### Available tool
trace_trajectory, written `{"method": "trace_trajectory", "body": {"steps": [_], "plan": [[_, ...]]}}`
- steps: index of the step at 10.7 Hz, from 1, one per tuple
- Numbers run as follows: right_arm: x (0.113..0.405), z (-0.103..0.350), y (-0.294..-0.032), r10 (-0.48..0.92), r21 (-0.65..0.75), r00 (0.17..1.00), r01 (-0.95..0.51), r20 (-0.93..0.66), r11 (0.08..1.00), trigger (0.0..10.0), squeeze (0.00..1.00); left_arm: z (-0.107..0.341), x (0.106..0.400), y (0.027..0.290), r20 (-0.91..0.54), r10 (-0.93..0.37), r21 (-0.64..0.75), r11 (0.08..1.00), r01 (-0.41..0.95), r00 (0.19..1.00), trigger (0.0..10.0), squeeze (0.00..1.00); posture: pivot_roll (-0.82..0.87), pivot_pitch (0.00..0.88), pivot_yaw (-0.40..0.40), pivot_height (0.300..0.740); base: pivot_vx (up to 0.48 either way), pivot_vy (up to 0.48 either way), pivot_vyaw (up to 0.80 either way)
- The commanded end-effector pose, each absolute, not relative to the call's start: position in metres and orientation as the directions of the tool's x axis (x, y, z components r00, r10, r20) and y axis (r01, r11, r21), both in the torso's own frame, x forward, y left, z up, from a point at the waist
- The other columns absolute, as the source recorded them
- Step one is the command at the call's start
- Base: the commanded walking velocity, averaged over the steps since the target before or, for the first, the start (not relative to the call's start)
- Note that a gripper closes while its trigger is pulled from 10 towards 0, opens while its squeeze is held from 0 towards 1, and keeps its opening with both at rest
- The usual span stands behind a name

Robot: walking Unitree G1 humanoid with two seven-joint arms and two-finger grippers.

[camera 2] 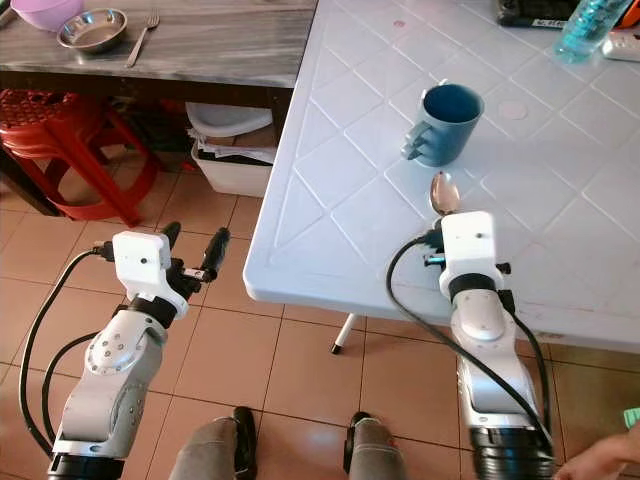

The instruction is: Setting the table

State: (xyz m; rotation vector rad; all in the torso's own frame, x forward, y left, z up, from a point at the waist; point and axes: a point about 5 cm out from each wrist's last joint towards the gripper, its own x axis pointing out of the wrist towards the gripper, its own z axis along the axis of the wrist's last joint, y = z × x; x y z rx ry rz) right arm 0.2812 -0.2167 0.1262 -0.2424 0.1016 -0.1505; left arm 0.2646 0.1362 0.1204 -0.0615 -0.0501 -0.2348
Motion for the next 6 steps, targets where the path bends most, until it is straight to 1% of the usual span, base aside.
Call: {"method": "trace_trajectory", "body": {"steps": [1,2,4,6], "plan": [[0.271,0.093,-0.218,-0.159,-0.173,0.958,0.119,-0.238,0.978,10.0,0.34,0.120,0.264,0.140,0.050,-0.223,-0.038,0.974,0.225,0.973,10.0,0.00,-0.01,0.244,0.085,0.740,0.000,0.000,0.00],[0.271,0.090,-0.215,-0.139,-0.087,0.959,0.121,-0.246,0.989,10.0,0.01,0.120,0.264,0.140,0.050,-0.225,-0.039,0.973,0.227,0.973,10.0,0.00,-0.01,0.244,0.085,0.740,0.000,0.000,0.00],[0.273,0.091,-0.209,-0.084,-0.010,0.968,0.084,-0.238,0.996,10.0,0.00,0.120,0.264,0.140,0.050,-0.226,-0.038,0.973,0.228,0.973,10.0,0.00,-0.01,0.243,0.086,0.740,0.000,0.000,0.00],[0.275,0.089,-0.208,-0.049,0.032,0.962,0.060,-0.268,0.998,10.0,0.00,0.121,0.264,0.140,0.050,-0.226,-0.039,0.973,0.228,0.973,10.0,0.00,0.00,0.246,0.086,0.740,0.000,0.000,0.00]]}}
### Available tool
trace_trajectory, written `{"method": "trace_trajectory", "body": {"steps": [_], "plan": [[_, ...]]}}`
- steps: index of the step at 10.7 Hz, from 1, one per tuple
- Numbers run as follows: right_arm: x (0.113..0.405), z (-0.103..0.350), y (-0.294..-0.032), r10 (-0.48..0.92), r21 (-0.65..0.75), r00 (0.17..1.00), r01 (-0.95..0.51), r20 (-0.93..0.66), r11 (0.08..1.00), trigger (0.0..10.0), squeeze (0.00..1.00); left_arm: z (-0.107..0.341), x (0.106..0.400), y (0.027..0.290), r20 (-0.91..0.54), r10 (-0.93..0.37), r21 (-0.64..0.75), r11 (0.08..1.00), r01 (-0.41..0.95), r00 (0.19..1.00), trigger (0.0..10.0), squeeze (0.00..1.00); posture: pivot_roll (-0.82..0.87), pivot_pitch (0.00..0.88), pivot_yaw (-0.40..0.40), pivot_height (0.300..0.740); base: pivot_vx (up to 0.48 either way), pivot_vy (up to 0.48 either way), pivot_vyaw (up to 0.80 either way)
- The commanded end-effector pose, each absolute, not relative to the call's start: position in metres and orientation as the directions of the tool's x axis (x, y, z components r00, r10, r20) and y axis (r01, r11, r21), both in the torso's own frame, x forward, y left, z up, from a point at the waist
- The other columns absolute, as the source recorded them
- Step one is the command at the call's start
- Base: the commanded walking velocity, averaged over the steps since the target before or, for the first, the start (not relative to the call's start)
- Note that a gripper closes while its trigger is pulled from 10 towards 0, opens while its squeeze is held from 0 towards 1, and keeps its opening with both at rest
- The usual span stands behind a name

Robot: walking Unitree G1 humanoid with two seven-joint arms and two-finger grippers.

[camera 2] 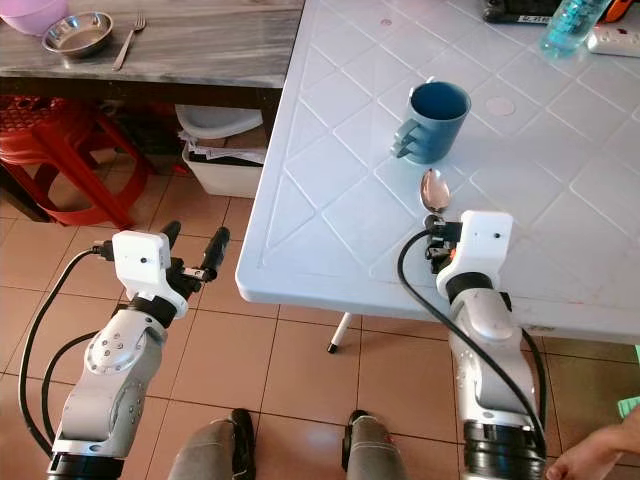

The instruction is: Setting the table

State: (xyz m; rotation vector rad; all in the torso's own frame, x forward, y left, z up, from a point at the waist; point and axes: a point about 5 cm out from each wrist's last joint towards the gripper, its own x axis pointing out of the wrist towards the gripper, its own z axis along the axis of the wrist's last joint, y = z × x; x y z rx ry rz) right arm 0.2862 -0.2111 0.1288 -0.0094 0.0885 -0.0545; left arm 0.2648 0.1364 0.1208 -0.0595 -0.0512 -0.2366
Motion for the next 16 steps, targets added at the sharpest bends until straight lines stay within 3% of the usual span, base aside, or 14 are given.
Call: {"method": "trace_trajectory", "body": {"steps": [1,3,4,16], "plan": [[0.2772,0.0872,-0.2102,-0.027,0.033,0.950,0.039,-0.312,0.999,0.0,0.00,0.1203,0.2632,0.1400,0.048,-0.225,-0.039,0.973,0.227,0.973,10.0,0.00,0.00,0.249,0.086,0.740,0.000,0.000,0.00],[0.2836,0.0867,-0.2147,0.026,0.000,0.926,-0.028,-0.377,1.000,0.0,0.00,0.1198,0.2632,0.1400,0.044,-0.225,-0.040,0.973,0.227,0.973,10.0,0.00,0.00,0.249,0.086,0.740,0.000,0.000,0.00],[0.2847,0.0873,-0.2157,0.038,-0.008,0.920,-0.045,-0.390,0.999,1.3,0.00,0.1199,0.2634,0.1400,0.044,-0.225,-0.040,0.973,0.226,0.973,10.0,0.00,0.00,0.250,0.086,0.740,0.000,0.000,0.00],[0.2856,0.0880,-0.2162,0.054,-0.027,0.912,-0.071,-0.406,0.997,1.3,0.00,0.1198,0.2633,0.1401,0.043,-0.224,-0.039,0.973,0.225,0.974,10.0,0.00,0.00,0.251,0.085,0.740,0.000,0.000,0.00]]}}
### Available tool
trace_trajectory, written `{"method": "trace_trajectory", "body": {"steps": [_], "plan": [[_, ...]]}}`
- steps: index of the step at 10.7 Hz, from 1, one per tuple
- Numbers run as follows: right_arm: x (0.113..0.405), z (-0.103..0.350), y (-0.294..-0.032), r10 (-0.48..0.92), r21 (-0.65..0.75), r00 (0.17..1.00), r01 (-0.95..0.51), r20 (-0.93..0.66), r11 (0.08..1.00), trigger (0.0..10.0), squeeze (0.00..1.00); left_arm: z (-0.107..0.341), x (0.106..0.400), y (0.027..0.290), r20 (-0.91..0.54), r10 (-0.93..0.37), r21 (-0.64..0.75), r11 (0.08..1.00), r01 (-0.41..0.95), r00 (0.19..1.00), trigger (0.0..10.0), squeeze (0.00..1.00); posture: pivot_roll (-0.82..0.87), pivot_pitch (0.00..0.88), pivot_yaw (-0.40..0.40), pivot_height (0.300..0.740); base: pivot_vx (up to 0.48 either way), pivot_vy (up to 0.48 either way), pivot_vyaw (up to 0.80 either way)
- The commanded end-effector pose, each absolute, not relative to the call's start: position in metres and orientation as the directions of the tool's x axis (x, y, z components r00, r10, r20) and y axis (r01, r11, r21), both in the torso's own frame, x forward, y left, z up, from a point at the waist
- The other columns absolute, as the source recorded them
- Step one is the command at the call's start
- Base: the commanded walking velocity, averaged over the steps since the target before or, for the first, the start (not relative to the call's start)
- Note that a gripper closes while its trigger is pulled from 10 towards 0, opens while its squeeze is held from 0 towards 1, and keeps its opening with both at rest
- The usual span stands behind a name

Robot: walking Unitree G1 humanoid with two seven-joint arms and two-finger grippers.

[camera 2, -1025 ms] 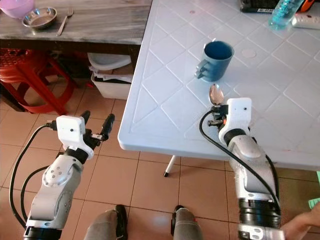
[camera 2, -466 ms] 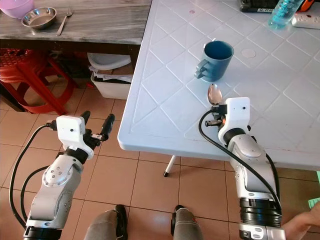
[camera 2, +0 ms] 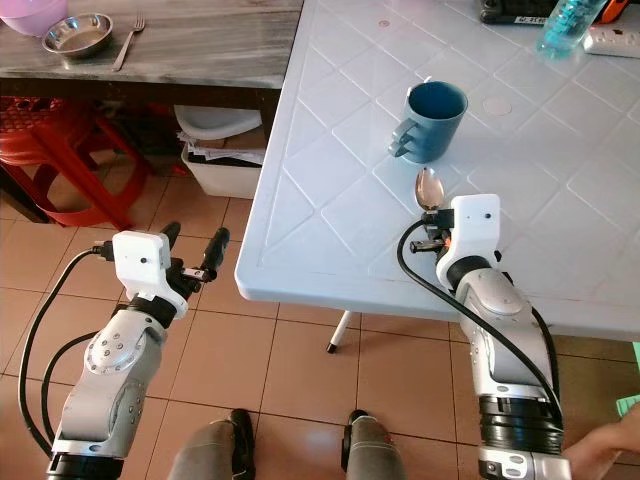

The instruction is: Setting the table

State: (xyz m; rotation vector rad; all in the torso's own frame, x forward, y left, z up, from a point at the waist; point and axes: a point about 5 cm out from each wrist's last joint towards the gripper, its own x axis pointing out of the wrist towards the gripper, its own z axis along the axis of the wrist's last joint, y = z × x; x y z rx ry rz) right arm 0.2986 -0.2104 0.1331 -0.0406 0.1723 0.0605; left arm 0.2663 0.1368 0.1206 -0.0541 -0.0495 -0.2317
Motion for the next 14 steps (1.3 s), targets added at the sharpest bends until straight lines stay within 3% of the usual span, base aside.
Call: {"method": "trace_trajectory", "body": {"steps": [1,2,3,4,8,9,10,11,14], "plan": [[0.288,0.110,-0.181,0.062,0.084,0.978,-0.046,-0.201,0.995,0.0,0.00,0.120,0.273,0.138,0.058,-0.204,-0.026,0.978,0.206,0.977,10.0,0.00,-0.02,0.190,0.062,0.740,0.000,0.480,0.00],[0.289,0.122,-0.170,0.048,0.139,0.993,-0.033,-0.106,0.990,0.0,0.00,0.121,0.279,0.137,0.069,-0.186,-0.036,0.981,0.189,0.980,10.0,0.00,-0.02,0.185,0.060,0.740,0.000,0.480,0.00],[0.289,0.121,-0.171,0.046,0.124,0.993,-0.032,-0.107,0.992,5.3,0.00,0.120,0.279,0.137,0.065,-0.186,-0.034,0.982,0.188,0.980,10.0,0.00,-0.02,0.182,0.058,0.740,0.000,0.352,0.00],[0.287,0.119,-0.172,0.030,0.130,0.994,-0.016,-0.107,0.991,0.0,0.00,0.120,0.279,0.137,0.068,-0.189,-0.021,0.981,0.191,0.980,10.0,0.00,-0.02,0.180,0.058,0.740,0.000,0.472,0.00],[0.288,0.121,-0.175,-0.003,0.116,0.997,0.012,-0.080,0.993,0.0,0.00,0.122,0.284,0.136,0.096,-0.172,-0.006,0.985,0.174,0.980,10.0,0.00,-0.03,0.182,0.060,0.740,0.000,0.465,0.00],[0.288,0.122,-0.175,-0.007,0.114,0.997,0.016,-0.074,0.993,1.0,0.00,0.122,0.284,0.134,0.099,-0.178,0.012,0.984,0.177,0.979,10.0,0.00,-0.03,0.182,0.059,0.740,0.000,0.461,0.00],[0.289,0.124,-0.173,-0.002,0.108,0.998,0.009,-0.065,0.994,9.5,0.00,0.123,0.283,0.131,0.109,-0.209,0.041,0.978,0.205,0.972,10.0,0.00,-0.04,0.180,0.060,0.740,0.000,0.442,0.00],[0.290,0.129,-0.173,-0.006,0.105,0.999,0.010,-0.038,0.994,10.0,0.00,0.123,0.283,0.131,0.110,-0.202,0.031,0.979,0.200,0.973,10.0,0.00,-0.04,0.179,0.061,0.740,0.285,0.386,0.00],[0.293,0.135,-0.175,-0.020,0.100,1.000,0.021,-0.009,0.995,10.0,0.00,0.124,0.285,0.132,0.121,-0.199,0.042,0.980,0.195,0.973,10.0,0.00,-0.04,0.175,0.059,0.740,0.367,0.308,0.00]]}}
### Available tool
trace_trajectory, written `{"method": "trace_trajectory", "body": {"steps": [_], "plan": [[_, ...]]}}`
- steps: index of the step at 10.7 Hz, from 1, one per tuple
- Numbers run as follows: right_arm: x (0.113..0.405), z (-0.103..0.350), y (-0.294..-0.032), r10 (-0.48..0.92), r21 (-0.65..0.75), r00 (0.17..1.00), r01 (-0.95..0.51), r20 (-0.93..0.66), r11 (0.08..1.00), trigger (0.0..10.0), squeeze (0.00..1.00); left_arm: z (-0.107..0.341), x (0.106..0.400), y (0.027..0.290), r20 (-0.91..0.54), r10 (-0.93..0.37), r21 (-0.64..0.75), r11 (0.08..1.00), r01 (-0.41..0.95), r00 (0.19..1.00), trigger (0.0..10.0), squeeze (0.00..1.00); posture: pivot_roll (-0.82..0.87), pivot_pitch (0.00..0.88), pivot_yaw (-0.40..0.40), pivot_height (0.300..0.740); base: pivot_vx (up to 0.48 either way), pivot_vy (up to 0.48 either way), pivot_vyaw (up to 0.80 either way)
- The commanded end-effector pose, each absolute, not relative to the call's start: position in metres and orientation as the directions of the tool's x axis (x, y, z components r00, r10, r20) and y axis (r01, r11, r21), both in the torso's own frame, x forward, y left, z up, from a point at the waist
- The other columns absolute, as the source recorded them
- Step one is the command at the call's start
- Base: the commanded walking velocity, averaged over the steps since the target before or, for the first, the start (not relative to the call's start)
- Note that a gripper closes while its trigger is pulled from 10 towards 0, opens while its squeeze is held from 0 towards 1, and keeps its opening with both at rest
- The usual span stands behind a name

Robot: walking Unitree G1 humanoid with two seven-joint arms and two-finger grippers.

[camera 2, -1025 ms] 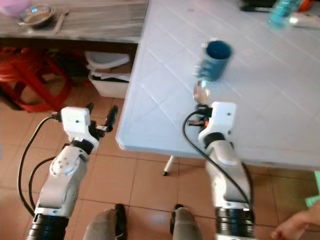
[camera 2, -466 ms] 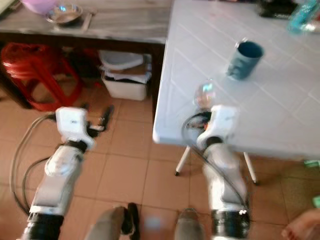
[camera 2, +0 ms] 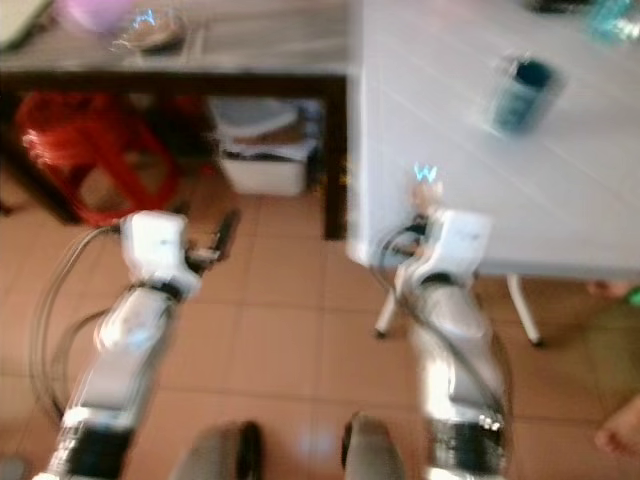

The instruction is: Setting the table

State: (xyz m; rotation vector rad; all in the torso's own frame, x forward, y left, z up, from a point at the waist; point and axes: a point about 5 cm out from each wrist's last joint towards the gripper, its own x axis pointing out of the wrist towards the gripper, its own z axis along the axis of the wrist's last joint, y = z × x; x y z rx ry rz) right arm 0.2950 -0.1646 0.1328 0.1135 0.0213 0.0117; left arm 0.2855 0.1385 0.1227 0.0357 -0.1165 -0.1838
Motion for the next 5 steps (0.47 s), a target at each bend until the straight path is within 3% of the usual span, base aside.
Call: {"method": "trace_trajectory", "body": {"steps": [1,5], "plan": [[0.2944,0.1360,-0.1749,-0.020,0.098,1.000,0.020,-0.001,0.995,10.0,0.00,0.1243,0.2856,0.1312,0.125,-0.198,0.048,0.980,0.194,0.972,10.0,0.00,-0.04,0.174,0.058,0.740,0.382,0.289,0.00],[0.2938,0.1378,-0.1733,-0.010,0.080,1.000,0.009,0.019,0.997,10.0,0.00,0.1238,0.2865,0.1323,0.129,-0.183,0.049,0.983,0.178,0.975,10.0,0.00,-0.04,0.168,0.056,0.740,0.381,0.291,0.00]]}}
